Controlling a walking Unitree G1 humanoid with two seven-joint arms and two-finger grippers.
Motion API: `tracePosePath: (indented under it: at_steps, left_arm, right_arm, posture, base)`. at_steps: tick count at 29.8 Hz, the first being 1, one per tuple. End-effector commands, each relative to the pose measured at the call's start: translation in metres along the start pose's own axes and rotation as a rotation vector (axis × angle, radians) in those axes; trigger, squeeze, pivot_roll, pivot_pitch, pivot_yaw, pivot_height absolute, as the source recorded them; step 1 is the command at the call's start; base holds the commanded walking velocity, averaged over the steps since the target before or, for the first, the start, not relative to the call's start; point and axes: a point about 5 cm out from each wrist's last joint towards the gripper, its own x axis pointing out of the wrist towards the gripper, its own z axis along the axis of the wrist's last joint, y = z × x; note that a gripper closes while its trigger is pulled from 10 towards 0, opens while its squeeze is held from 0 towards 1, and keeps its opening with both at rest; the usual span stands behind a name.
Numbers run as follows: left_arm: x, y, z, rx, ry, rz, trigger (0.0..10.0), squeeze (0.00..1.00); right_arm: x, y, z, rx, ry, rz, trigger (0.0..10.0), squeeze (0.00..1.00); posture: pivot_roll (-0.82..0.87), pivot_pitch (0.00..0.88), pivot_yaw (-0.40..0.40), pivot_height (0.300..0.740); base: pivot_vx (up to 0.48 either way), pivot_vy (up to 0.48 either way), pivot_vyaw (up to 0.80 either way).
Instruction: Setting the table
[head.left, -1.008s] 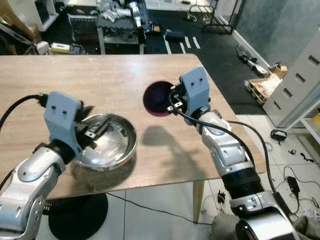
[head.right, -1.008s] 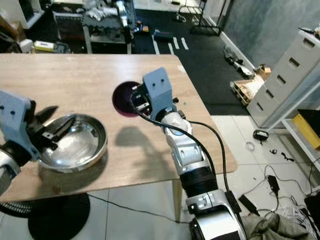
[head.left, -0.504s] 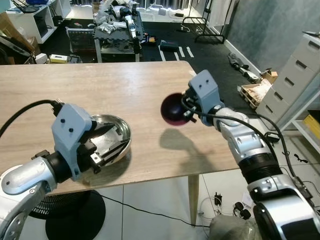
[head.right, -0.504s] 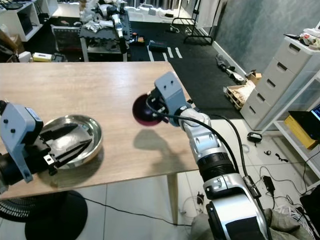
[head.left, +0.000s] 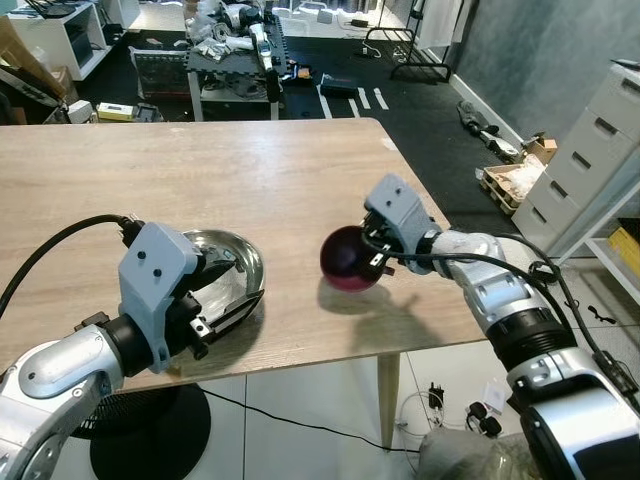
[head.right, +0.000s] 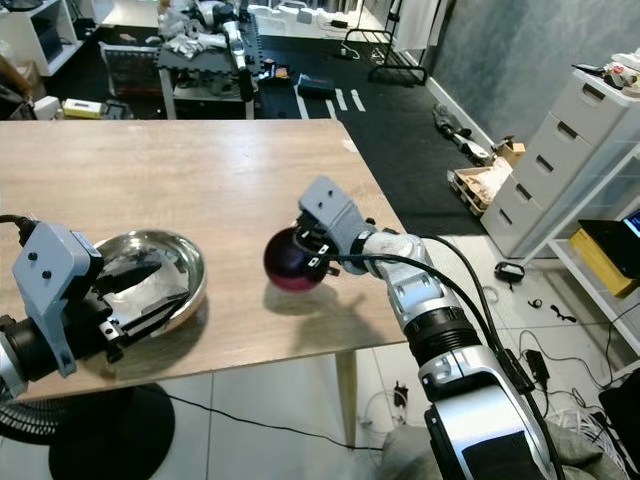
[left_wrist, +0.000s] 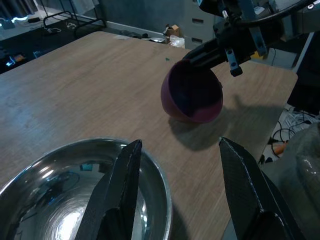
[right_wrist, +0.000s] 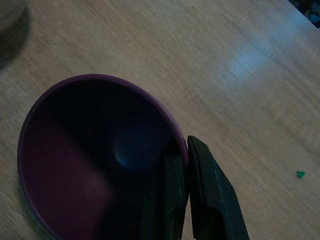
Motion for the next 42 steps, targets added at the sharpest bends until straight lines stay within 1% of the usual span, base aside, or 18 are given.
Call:
tracePosePath:
  at_steps: [1,2,7,11,16,19,24,25,26,28,30,35,36,37,38,39,40,42]
  left_arm:
    - [0.001,-0.004,-0.003,-0.007,0.011,-0.006,10.0,0.00]
    - [0.001,-0.004,-0.003,-0.008,0.010,-0.006,10.0,0.00]
    - [0.004,-0.002,-0.002,-0.011,0.002,0.005,10.0,0.00]
    - [0.005,-0.003,-0.002,-0.017,-0.004,0.009,10.0,0.00]
    - [0.006,-0.004,-0.003,-0.020,-0.003,0.010,10.0,0.00]
    - [0.006,-0.005,-0.003,-0.022,-0.002,0.009,10.0,0.00]
    - [0.007,-0.005,-0.003,-0.022,-0.002,0.010,10.0,0.00]
    - [0.008,-0.005,-0.002,-0.022,-0.006,0.013,10.0,0.00]
    - [0.008,-0.005,-0.002,-0.022,-0.006,0.013,10.0,0.00]
    - [0.008,-0.004,-0.002,-0.022,-0.008,0.023,10.0,0.00]
    - [0.008,-0.003,-0.002,-0.022,-0.008,0.035,10.0,0.00]
    - [0.008,-0.003,-0.002,-0.021,-0.008,0.040,10.0,0.00]
    - [0.008,-0.003,-0.002,-0.022,-0.008,0.042,10.0,0.00]
    - [0.008,-0.003,-0.002,-0.023,-0.008,0.043,10.0,0.00]
    - [0.008,-0.003,-0.002,-0.024,-0.009,0.043,10.0,0.00]
    - [0.008,-0.003,-0.002,-0.024,-0.009,0.043,10.0,0.00]
    - [0.009,-0.004,-0.002,-0.026,-0.010,0.042,10.0,0.00]
    - [0.009,-0.004,-0.002,-0.026,-0.011,0.042,10.0,0.00]
  right_arm:
    - [0.004,0.006,-0.001,-0.030,0.012,0.042,10.0,0.89]
    - [0.005,0.008,0.000,-0.023,0.006,0.047,10.0,1.00]
    - [0.010,0.014,0.001,-0.020,-0.004,0.063,10.0,1.00]
    - [0.014,0.014,0.006,0.058,-0.040,0.027,10.0,1.00]
    - [0.014,0.003,0.017,0.188,-0.105,-0.059,10.0,1.00]
    - [0.013,0.000,0.026,0.213,-0.146,-0.059,10.0,1.00]
    - [0.015,-0.001,0.033,0.221,-0.169,-0.067,10.0,1.00]
    - [0.020,0.006,0.032,0.192,-0.159,-0.078,10.0,1.00]
    - [0.020,0.006,0.032,0.192,-0.159,-0.078,10.0,1.00]
    - [0.027,0.017,0.029,0.151,-0.141,-0.086,10.0,1.00]
    - [0.031,0.025,0.028,0.144,-0.138,-0.087,10.0,1.00]
    - [0.028,0.020,0.041,0.194,-0.222,-0.101,10.0,1.00]
    - [0.023,0.016,0.051,0.219,-0.266,-0.092,10.0,0.87]
    - [0.021,0.014,0.054,0.205,-0.278,-0.091,10.0,0.57]
    - [0.017,0.013,0.058,0.188,-0.291,-0.093,10.0,0.30]
    - [0.017,0.013,0.058,0.188,-0.291,-0.093,10.0,0.30]
    - [0.014,0.013,0.060,0.184,-0.304,-0.095,10.0,0.00]
    - [0.012,0.013,0.061,0.180,-0.311,-0.096,10.0,0.00]
  posture:
    - [0.14,0.052,-0.011,0.740]
    - [0.14,0.052,-0.010,0.740]
    - [0.14,0.055,-0.011,0.740]
    - [0.14,0.056,-0.012,0.740]
    - [0.14,0.059,-0.012,0.740]
    - [0.14,0.059,-0.012,0.740]
    - [0.14,0.060,-0.013,0.740]
    - [0.14,0.061,-0.017,0.740]
    - [0.14,0.061,-0.017,0.740]
    - [0.15,0.062,-0.017,0.740]
    - [0.15,0.063,-0.019,0.740]
    - [0.15,0.064,-0.020,0.740]
    - [0.15,0.064,-0.020,0.740]
    - [0.15,0.064,-0.019,0.740]
    - [0.14,0.065,-0.019,0.740]
    - [0.14,0.065,-0.019,0.740]
    - [0.14,0.065,-0.019,0.740]
    - [0.14,0.066,-0.020,0.740]
  base:
    - [0.000,0.000,0.00]
    - [0.000,0.000,0.00]
    - [0.000,0.000,0.00]
    - [0.000,0.000,0.00]
    - [0.000,0.000,0.00]
    - [0.000,0.000,0.00]
    - [0.000,0.000,0.00]
    - [0.000,0.000,0.00]
    - [0.000,0.000,0.00]
    - [0.000,0.000,0.00]
    - [0.000,0.000,0.00]
    - [0.000,0.000,0.00]
    - [0.000,0.000,0.00]
    - [0.000,0.000,0.00]
    - [0.000,0.000,0.00]
    - [0.000,0.000,0.00]
    - [0.000,0.000,0.00]
    - [0.000,0.000,0.00]
